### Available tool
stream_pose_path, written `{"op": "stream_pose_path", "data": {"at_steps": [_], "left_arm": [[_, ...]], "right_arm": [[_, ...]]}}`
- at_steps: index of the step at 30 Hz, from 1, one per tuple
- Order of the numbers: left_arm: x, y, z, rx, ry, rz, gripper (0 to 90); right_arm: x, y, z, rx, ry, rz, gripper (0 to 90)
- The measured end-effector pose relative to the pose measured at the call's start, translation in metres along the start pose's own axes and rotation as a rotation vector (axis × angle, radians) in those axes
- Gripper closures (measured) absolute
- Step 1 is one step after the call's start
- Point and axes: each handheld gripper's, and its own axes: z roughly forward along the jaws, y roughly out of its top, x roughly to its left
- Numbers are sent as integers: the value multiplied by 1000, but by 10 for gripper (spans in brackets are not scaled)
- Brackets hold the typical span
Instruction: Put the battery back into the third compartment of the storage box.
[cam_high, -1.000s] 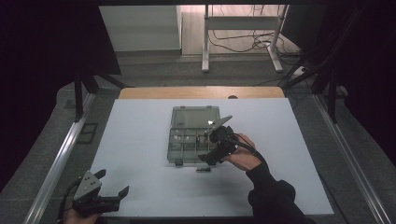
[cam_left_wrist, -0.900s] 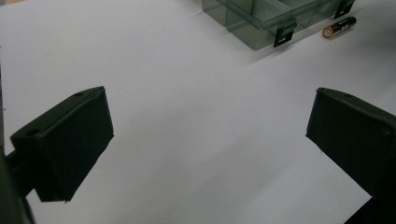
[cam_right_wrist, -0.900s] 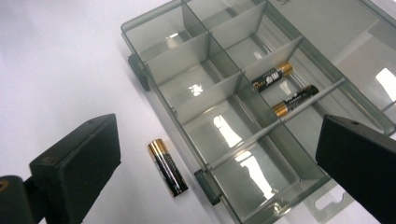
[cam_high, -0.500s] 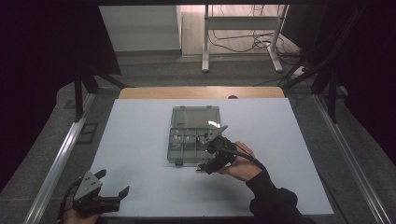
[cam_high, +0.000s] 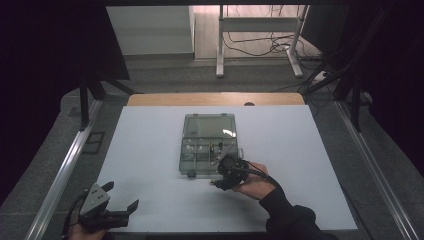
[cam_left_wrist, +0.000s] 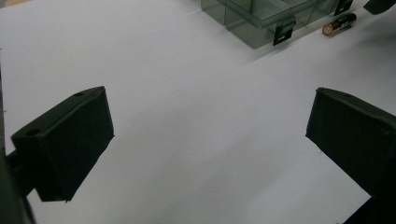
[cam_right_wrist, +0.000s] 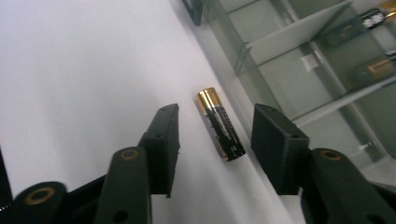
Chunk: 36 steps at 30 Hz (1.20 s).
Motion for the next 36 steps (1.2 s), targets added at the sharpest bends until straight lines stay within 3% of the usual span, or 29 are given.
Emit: {"op": "stream_pose_path", "data": {"at_steps": [7, 10, 13, 16, 23, 36], "left_arm": [[0, 0, 0, 1, -1, 2, 12], [0, 0, 0, 1, -1, 2, 12], [0, 0, 0, 2, -1, 6, 13], [0, 0, 0, 3, -1, 7, 13], [-1, 0, 0, 2, -2, 8, 14], [0, 0, 0, 3, -5, 4, 14]], "right_arm": [[0, 2, 15, 36, -29, -49, 581], [1, 3, 22, 46, -25, -48, 614], [3, 2, 28, 89, -35, -63, 671], [1, 1, 27, 78, 10, -51, 761], [1, 0, 26, 66, 8, -43, 764], [-1, 1, 9, 0, 21, 3, 764]]}}
